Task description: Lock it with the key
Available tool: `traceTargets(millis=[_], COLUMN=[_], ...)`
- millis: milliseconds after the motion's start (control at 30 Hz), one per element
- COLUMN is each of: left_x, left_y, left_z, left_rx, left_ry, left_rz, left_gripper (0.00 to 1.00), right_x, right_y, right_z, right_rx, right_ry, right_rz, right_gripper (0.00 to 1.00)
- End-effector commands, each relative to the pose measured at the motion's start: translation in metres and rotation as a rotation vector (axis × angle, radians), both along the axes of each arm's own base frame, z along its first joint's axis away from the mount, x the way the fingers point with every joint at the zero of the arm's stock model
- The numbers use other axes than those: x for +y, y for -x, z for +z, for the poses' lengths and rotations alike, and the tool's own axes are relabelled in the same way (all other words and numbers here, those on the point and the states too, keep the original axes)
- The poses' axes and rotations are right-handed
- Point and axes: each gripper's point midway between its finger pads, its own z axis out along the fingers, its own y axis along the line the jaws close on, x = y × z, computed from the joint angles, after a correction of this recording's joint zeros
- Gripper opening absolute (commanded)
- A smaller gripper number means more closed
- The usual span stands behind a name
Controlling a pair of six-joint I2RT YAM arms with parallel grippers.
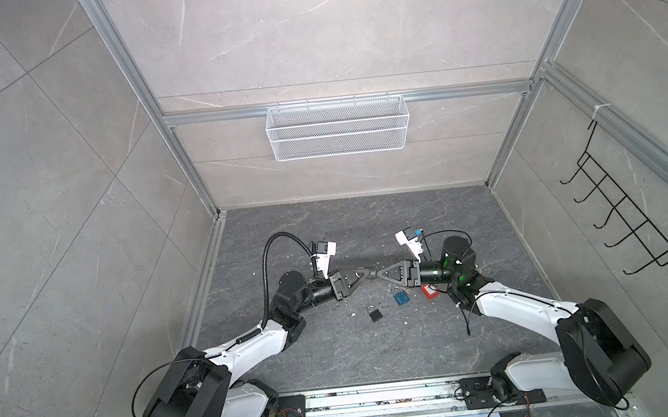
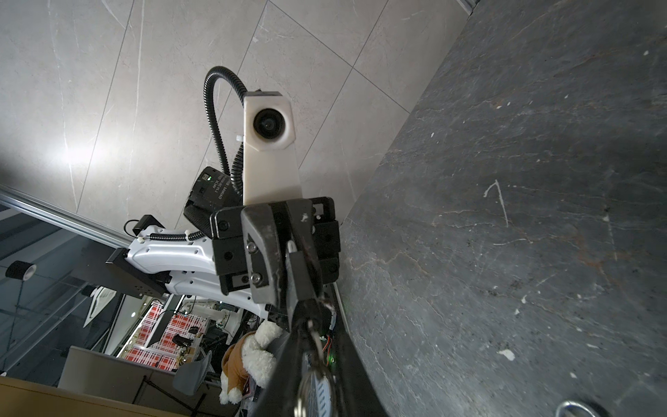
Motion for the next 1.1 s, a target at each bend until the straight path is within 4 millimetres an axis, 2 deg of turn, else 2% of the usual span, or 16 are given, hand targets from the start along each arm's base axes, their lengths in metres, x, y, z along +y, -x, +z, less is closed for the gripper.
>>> traceTargets(millis=[0, 267, 400, 467, 800, 1067], left_x=[0.005, 0.002, 0.001, 0.001, 0.005, 0.011], left_y=[0.004, 0.004, 0.004, 0.003, -0.002, -0.009], left_z=[0.027, 0.026, 0.025, 0.025, 0.02, 0.019], left_rx=[-0.111, -0.104, -0.101, -0.1, -0.088, -0.07], left_ry=[0.052, 0.048, 0.047, 0.047, 0.039, 0.043], left_rz=[0.008, -0.013, -0.017, -0.015, 0.025, 0.048], left_gripper=[0.0, 0.0, 0.0, 0.0, 0.0, 0.0], right_x=[-0.004, -0.004, -0.002, -0.001, -0.005, -0.015], right_y=[0.002, -0.001, -0.001, -0.001, 0.0, -0.002], right_z=[0.002, 0.007, 0.008, 0.01, 0.01, -0.002], right_rx=[-0.024, -0.039, -0.036, -0.035, -0.038, -0.06], right_ry=[0.0, -0.019, -0.038, -0.055, -0.087, -0.041], right_rz=[-0.013, -0.017, 0.006, 0.011, 0.008, -0.028], right_gripper=[0.2, 0.17, 0.04, 0.0, 0.0, 0.0])
